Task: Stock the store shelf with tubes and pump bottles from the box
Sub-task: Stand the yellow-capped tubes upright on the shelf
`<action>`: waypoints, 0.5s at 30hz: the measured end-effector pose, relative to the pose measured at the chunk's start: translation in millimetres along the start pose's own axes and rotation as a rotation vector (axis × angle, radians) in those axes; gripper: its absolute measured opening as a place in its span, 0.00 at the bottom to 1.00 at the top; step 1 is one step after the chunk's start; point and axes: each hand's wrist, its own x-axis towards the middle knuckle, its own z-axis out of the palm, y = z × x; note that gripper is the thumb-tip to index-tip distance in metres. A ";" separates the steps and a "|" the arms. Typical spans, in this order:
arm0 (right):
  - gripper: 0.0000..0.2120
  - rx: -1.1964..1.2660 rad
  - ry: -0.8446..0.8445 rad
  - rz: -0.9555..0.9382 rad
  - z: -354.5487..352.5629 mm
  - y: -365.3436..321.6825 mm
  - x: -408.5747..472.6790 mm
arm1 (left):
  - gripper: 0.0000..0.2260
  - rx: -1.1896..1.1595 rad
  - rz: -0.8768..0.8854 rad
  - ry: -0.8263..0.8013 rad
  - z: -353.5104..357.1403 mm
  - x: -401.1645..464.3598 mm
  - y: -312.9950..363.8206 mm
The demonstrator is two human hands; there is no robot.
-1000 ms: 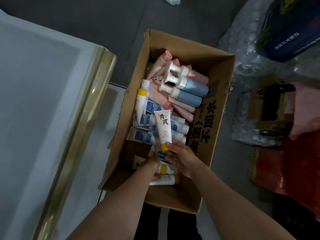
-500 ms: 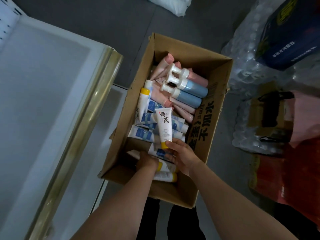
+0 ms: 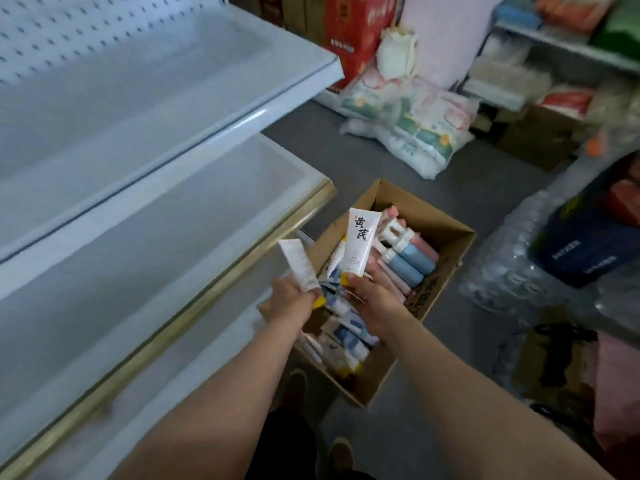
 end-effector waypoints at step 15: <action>0.19 -0.193 -0.557 -0.268 221.6 -43.6 -91.2 | 0.20 -0.853 0.349 0.390 -228.3 -89.5 18.3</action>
